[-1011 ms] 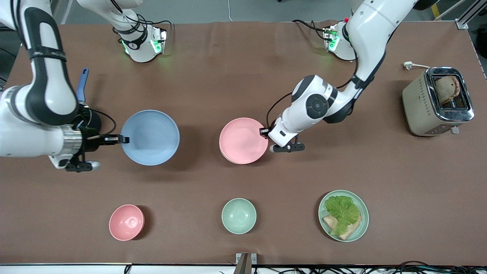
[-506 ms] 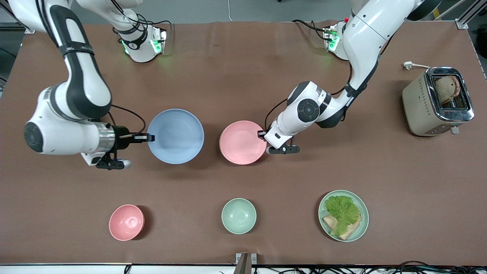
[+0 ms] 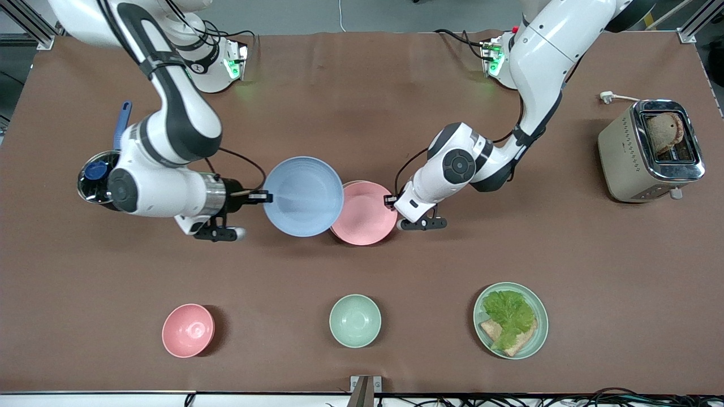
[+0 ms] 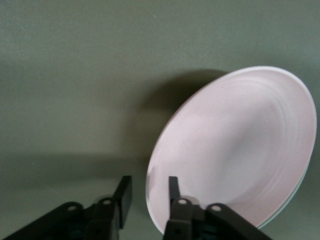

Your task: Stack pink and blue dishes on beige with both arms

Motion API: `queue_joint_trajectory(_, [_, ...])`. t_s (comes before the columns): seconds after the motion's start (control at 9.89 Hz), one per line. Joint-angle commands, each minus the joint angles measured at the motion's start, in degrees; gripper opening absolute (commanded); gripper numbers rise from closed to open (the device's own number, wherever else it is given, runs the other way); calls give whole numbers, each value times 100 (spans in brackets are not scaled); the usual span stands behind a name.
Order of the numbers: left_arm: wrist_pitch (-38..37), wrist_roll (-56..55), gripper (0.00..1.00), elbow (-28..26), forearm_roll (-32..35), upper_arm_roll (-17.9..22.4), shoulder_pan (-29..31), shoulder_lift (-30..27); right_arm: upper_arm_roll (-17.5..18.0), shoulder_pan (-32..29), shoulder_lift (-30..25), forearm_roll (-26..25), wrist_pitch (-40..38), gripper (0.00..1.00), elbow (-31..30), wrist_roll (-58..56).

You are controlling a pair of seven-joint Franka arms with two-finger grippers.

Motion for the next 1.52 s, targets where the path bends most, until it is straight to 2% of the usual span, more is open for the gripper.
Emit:
queue_joint_trajectory(0.0, [-222,-206,100,18,159,83,155,-462,367,-41,27,4,691,0,-419,262])
queue_joint_trajectory(0.1, [-677,-163,100,140,159,83,435,-893,429,63,53,12,1077,1,-586,271])
queue_joint_trajectory(0.4, [-2696,581,100,1140,685,66,1612,-1739,491,502,448,4,2010,1,-649,780])
queue_joint_trajectory(0.61, [-3752,1205,100,1860,906,31,2325,-1943,492,679,598,4,2319,1,-666,886])
queue_joint_trajectory(0.71, [-4253,1809,100,2229,907,65,2476,-2135,500,714,712,12,2468,2,-675,886])
queue_joint_trajectory(1.01, [-4959,2894,100,2374,810,48,3021,-2951,587,864,862,12,3205,2,-973,912])
queue_joint_trajectory(1.21, [-5355,3263,100,2330,714,118,3031,-3453,623,873,994,4,3313,5,-1009,948])
queue_joint_trajectory(1.31, [-5705,3439,100,2312,609,458,2692,-3577,623,829,1020,4,3287,18,-1000,939])
queue_joint_trajectory(1.42, [-5883,3450,100,2199,329,1279,1949,-3796,623,803,1029,-5,3269,46,-1000,913])
